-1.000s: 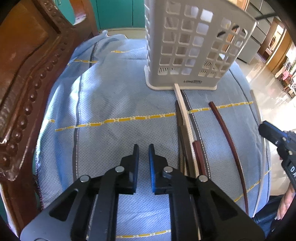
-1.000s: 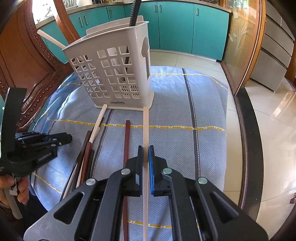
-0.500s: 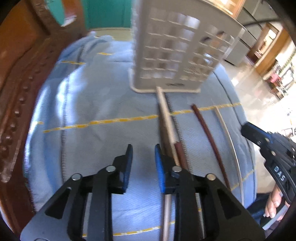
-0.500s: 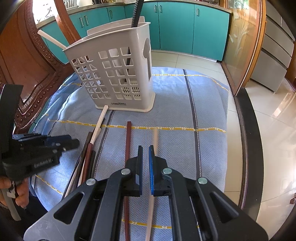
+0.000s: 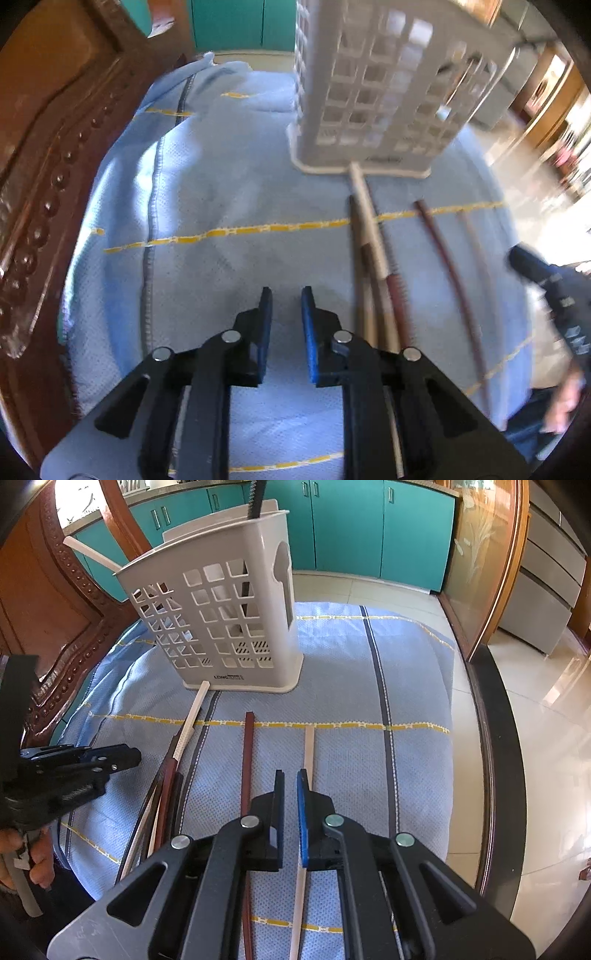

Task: Organize utensils
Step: 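Grasp a dark brown chopstick with the left tool while the right tool holds its chopstick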

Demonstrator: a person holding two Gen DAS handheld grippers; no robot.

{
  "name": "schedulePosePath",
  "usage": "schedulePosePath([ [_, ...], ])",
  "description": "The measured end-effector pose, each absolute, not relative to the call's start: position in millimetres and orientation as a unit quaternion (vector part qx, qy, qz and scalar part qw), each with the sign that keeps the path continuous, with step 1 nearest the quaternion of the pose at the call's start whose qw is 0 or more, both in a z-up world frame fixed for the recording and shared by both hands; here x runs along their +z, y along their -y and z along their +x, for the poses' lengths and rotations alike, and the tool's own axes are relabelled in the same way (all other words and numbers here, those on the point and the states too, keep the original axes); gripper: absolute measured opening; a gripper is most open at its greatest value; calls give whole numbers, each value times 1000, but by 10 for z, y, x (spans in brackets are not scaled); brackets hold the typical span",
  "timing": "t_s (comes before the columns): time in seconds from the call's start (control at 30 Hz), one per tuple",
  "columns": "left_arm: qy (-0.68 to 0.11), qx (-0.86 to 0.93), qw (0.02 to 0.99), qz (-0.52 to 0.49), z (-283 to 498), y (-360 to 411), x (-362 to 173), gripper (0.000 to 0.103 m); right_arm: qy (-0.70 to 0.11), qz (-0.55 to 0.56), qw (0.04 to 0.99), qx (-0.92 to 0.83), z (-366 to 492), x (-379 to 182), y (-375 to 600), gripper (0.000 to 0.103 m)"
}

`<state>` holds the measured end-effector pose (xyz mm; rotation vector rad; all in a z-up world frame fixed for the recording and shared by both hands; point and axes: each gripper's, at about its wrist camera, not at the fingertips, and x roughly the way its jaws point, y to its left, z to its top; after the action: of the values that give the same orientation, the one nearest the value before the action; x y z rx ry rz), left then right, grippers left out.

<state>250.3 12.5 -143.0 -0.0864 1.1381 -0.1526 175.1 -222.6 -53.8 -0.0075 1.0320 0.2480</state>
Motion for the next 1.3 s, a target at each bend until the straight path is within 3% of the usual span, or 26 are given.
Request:
schedulePosePath([
  [0.03,-535,-84,839,-48,2489,-118,-1405,18,-492,-3,862,117,1753,-541,2226,7],
  [0.07,-530,-98,841,-52,2471,-89,-1375,27,-493,-2,862,116,1760,-543,2219,7],
  [0.1,-521,-110,845,-48,2444,-20,-1337,42,-493,-1,862,116,1766,-545,2210,7],
  [0.17,-508,-113,854,-28,2408,112,-1303,51,-495,-3,861,116,1778,-553,2180,8],
  [0.23,-512,-107,853,2,2409,299,-1379,49,-496,-6,861,116,1785,-566,2151,8],
  [0.3,-520,-115,846,-7,2447,367,-1425,33,-497,-10,860,115,1784,-584,2136,8],
  [0.4,-529,-105,842,-3,2496,350,-1474,24,-500,-13,859,110,1783,-612,2159,8],
  [0.53,-528,-98,843,-24,2473,173,-1464,21,-502,-10,858,105,1788,-622,2218,8],
  [0.6,-521,-103,846,-36,2459,91,-1428,12,-502,-8,859,105,1788,-616,2223,8],
  [0.93,-501,-82,861,-40,2421,-29,-1305,11,-502,-20,858,107,1770,-621,2167,9],
  [1.17,-511,-64,854,-72,2808,-236,-1368,27,-507,-27,855,100,1803,-682,2132,18],
  [1.3,-526,-36,846,-76,2972,-261,-1478,29,-513,-35,853,93,1834,-744,2117,19],
])
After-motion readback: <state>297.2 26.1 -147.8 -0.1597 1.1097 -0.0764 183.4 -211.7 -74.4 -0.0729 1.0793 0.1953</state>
